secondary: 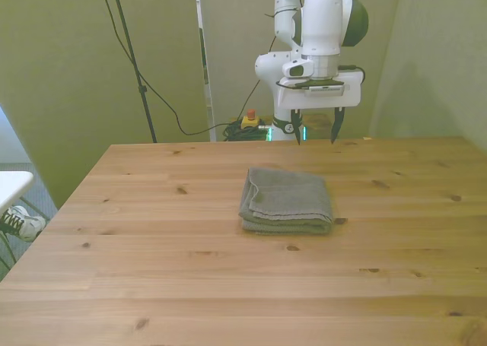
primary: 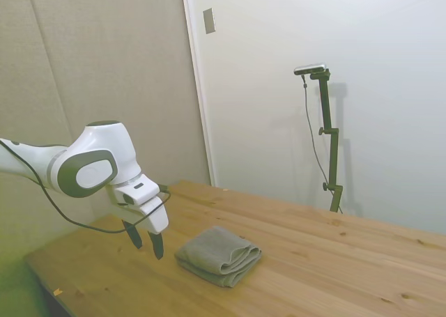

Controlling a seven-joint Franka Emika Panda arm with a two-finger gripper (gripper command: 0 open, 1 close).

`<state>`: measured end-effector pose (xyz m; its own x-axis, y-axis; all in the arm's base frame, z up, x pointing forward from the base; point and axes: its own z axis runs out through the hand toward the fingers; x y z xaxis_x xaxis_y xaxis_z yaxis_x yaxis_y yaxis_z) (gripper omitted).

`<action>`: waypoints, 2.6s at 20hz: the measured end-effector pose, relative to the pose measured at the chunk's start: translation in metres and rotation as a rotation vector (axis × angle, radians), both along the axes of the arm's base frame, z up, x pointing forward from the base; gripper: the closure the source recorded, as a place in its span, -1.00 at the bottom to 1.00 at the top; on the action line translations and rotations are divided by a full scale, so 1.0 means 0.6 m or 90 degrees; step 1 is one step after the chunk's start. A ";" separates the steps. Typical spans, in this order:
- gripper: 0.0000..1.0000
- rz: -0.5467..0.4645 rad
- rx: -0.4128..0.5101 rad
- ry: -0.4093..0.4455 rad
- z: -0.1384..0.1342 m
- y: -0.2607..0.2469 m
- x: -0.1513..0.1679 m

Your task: Unfold the towel

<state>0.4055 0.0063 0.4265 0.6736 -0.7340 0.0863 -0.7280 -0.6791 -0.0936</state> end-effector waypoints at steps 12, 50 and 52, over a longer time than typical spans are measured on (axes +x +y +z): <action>-1.00 -0.094 -0.013 -0.035 0.006 -0.200 0.039; 1.00 -0.056 0.275 -0.141 -0.100 -0.335 0.082; 1.00 -0.055 0.275 -0.141 -0.100 -0.335 0.082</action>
